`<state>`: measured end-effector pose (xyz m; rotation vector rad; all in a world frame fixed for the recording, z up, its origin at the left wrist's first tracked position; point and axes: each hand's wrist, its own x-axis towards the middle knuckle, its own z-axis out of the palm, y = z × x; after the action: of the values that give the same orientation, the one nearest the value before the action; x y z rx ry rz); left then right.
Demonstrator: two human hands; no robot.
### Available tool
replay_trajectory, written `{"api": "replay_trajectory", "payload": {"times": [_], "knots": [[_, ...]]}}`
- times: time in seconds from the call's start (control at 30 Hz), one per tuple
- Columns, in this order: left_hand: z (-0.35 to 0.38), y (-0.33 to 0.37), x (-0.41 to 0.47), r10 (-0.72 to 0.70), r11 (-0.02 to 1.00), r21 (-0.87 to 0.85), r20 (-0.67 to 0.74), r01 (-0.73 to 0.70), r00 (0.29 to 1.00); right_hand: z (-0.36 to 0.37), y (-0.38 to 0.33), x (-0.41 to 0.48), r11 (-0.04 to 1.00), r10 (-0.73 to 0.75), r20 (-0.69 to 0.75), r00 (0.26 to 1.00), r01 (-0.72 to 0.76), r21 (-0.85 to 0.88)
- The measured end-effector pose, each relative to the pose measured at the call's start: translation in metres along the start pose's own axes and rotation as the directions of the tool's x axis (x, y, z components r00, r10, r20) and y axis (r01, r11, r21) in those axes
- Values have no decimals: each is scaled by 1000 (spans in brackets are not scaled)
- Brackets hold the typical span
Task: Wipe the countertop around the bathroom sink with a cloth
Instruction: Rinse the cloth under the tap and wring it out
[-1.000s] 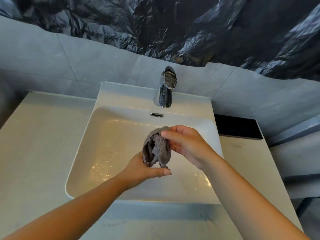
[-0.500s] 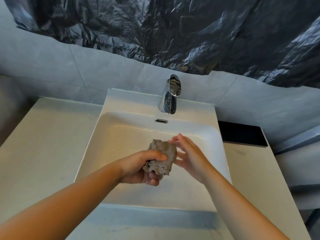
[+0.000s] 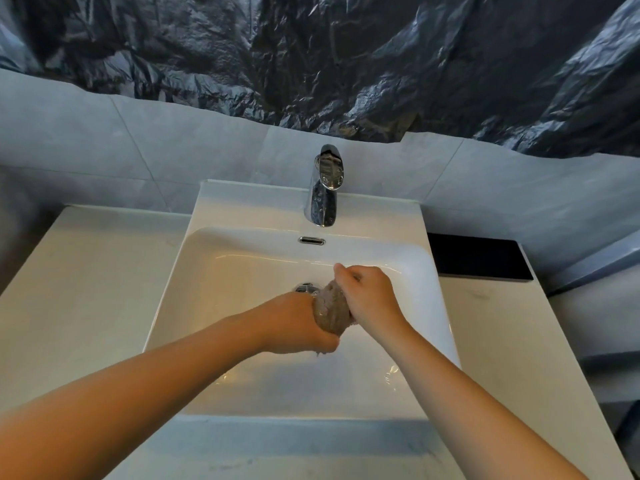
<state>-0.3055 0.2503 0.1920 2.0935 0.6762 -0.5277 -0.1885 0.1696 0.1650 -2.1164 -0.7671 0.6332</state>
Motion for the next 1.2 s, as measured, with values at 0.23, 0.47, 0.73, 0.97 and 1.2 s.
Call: {"api": "replay_trajectory", "payload": {"times": [0.23, 0.47, 0.73, 0.97, 1.2], "knots": [[12, 7, 6, 113, 879, 476, -226, 9, 968, -8, -12, 21, 884, 446, 323, 835, -355, -305], [0, -11, 5, 76, 971, -198, -279, -135, 957, -28, -14, 4, 994, 34, 200, 979, -54, 98], [-19, -16, -5, 419, 678, -710, 586, 190, 694, -25, 5, -35, 813, -520, -143, 842, 540, 219], [-29, 1, 3, 183, 903, -418, 575, 94, 797, -20, 4, -19, 878, -452, -43, 891, 453, 156], [-35, 14, 10, -37, 998, 67, 236, 22, 971, -17, 4, -13, 956, -253, 80, 964, 262, -130]]}}
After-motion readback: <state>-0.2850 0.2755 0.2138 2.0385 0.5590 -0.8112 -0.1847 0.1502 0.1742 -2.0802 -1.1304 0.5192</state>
